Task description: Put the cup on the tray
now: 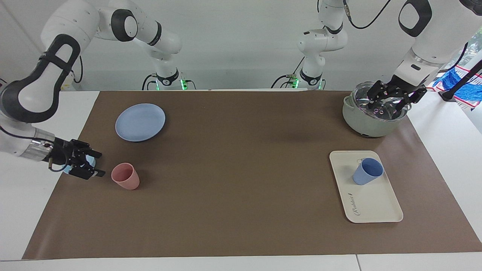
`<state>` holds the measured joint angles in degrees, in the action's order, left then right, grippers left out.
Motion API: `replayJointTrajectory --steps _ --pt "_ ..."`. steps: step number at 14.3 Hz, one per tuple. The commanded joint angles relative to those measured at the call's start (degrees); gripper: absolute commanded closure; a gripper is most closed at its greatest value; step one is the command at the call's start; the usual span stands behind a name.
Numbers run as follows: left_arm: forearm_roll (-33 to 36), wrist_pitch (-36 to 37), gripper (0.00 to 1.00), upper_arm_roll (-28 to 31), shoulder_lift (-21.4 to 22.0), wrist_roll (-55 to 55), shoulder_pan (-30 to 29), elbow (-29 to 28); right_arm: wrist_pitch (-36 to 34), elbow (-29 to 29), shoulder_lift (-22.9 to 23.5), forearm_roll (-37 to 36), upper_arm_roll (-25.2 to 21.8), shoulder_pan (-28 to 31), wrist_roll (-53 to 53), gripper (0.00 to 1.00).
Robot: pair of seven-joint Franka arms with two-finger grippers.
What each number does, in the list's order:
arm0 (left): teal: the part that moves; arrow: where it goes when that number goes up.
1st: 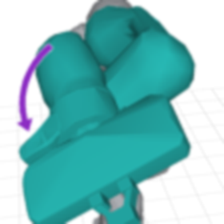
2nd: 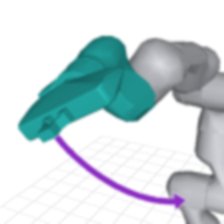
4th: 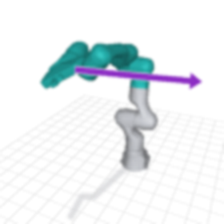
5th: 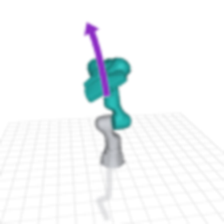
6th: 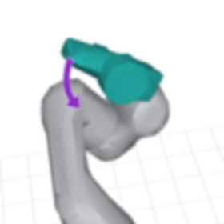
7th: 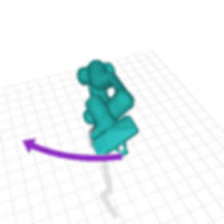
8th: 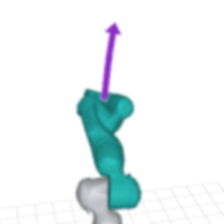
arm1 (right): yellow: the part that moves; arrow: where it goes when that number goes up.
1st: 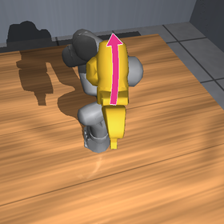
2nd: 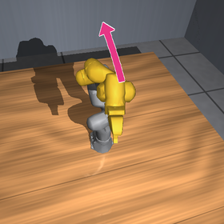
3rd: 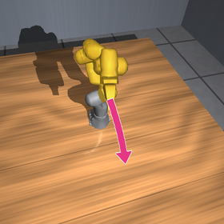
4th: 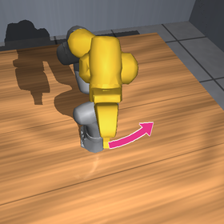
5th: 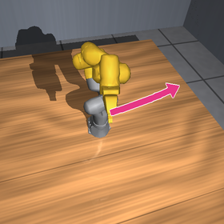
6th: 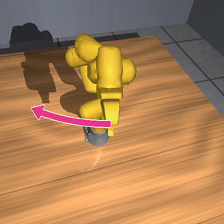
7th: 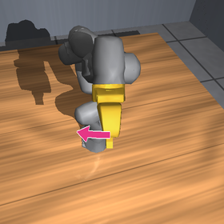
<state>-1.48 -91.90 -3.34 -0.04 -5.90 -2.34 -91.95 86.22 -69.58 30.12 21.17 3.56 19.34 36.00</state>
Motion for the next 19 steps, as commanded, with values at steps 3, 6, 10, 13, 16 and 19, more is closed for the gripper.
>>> replayJointTrajectory --steps 3,6,10,13,16,19 --pt "-0.1 -1.44 0.0 0.0 1.45 3.53 0.32 -2.1 -5.43 -1.87 -10.67 -7.11 0.48 -5.19 -3.21 0.0" --pt "-0.19 -1.35 0.0 0.0 1.97 3.7 0.67 -2.62 -9.32 -4.68 -17.18 -4.99 0.57 -5.44 -2.86 0.0" --pt "-0.19 -1.17 0.0 -0.18 2.15 3.62 0.67 -2.62 -10.46 -12.64 -27.62 -9.45 0.48 -6.59 -17.37 0.0" --pt "-0.19 -1.17 0.0 -0.18 2.15 3.62 0.67 -2.71 -12.82 -14.62 -30.47 -17.19 -1.53 -10.35 -29.57 0.0" --pt "-0.19 -1.17 0.0 -0.18 2.15 3.62 0.67 -2.71 -10.13 -19.25 -31.95 -18.7 -6.37 -13.8 -32.21 0.0" --pt "-0.19 -1.17 0.0 -0.18 2.15 3.7 0.67 -2.62 -5.29 -22.95 -31.79 -18.7 -6.55 -14.32 -34.67 0.0"
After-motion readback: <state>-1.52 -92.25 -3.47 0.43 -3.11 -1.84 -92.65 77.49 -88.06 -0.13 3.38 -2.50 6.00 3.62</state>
